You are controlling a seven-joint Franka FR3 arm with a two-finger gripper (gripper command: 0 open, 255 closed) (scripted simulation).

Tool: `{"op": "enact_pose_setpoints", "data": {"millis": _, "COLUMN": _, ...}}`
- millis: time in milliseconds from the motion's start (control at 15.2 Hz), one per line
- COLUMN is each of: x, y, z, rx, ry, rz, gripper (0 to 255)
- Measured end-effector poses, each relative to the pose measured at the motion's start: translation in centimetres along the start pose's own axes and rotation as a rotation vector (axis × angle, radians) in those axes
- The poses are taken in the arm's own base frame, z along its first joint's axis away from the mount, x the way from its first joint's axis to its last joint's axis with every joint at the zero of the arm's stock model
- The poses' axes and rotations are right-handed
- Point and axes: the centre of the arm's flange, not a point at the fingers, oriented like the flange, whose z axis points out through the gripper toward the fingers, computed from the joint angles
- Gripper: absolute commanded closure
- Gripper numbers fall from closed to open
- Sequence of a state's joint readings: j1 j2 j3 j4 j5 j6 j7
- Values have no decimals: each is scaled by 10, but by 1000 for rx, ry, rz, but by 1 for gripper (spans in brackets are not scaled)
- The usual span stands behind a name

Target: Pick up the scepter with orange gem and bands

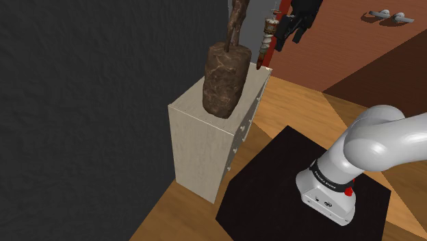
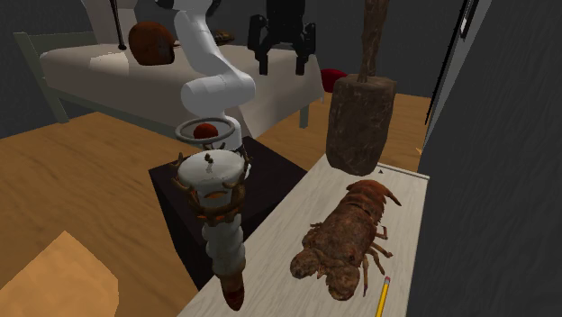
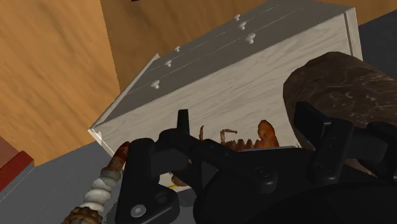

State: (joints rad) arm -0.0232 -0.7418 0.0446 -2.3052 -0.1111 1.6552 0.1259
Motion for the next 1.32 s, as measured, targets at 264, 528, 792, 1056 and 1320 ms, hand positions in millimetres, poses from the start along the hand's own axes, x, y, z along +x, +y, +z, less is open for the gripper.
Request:
{"op": "enact_pose_setpoints", "data": {"millis": 264, "x": 16, "y": 23, "z": -2, "rx": 16, "ry": 2, "rz": 0, "gripper": 0}}
{"op": "enact_pose_setpoints", "data": {"millis": 528, "x": 51, "y": 67, "z": -4, "rx": 44, "ry": 8, "rz": 1, "gripper": 0}}
{"op": "enact_pose_setpoints", "data": {"millis": 792, "x": 87, "y": 109, "z": -5, "rx": 74, "ry": 14, "rz": 1, "gripper": 0}}
{"op": "enact_pose_setpoints", "data": {"millis": 1056, "x": 119, "y": 155, "z": -4, "rx": 103, "ry": 18, "rz": 2, "gripper": 0}}
{"op": "enact_pose_setpoints", "data": {"millis": 1320, "x": 152, "y": 195, "z": -1, "rx": 133, "ry": 23, "rz": 3, "gripper": 0}}
